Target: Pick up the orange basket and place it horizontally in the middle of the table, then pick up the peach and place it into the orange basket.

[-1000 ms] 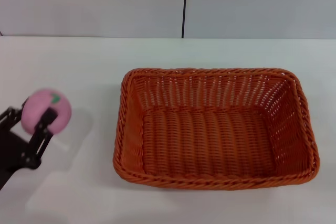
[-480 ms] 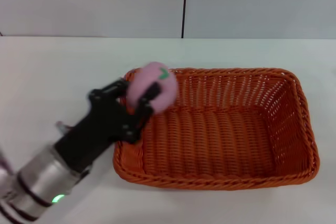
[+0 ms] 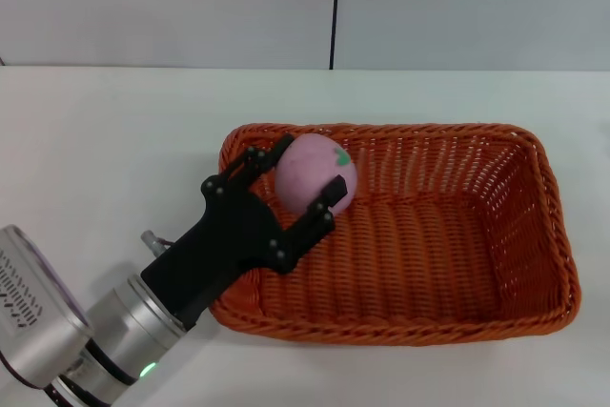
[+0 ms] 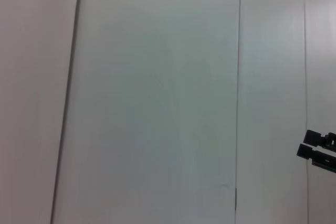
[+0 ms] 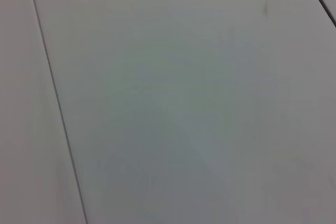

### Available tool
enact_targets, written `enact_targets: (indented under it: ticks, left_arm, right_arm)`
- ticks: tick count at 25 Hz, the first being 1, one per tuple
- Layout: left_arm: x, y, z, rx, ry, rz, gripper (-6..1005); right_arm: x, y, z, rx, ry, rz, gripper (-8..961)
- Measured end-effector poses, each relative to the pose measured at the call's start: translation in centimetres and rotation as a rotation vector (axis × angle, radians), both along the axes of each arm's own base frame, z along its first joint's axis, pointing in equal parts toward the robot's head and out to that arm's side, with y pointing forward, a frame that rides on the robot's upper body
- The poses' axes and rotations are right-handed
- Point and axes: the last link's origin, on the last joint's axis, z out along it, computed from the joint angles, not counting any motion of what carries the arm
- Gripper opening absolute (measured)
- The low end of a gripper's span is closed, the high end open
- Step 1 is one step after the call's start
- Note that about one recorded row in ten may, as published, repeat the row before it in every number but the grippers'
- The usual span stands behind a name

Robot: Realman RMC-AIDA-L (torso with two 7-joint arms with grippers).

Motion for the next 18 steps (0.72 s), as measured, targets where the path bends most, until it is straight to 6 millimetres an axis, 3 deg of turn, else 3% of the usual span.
enact_targets:
  ticks: [8, 13, 18]
  left_arm:
    - [-0.4, 0.0, 0.0, 0.005, 0.006, 0.021, 823]
    - [-2.1, 0.1, 1.5, 0.08, -0.009, 0.115, 818]
    - [-6.2, 0.1, 4.7, 0.242, -0.022, 0.315, 818]
  right_arm:
    - [-0.1, 0.3, 0.1, 0.018, -0.017, 0.002, 652]
    - [0.6, 0.4, 0.8, 0.05, -0.013, -0.039, 652]
    - [2.3, 0.3, 1.9, 0.098, -0.017, -0.142, 652]
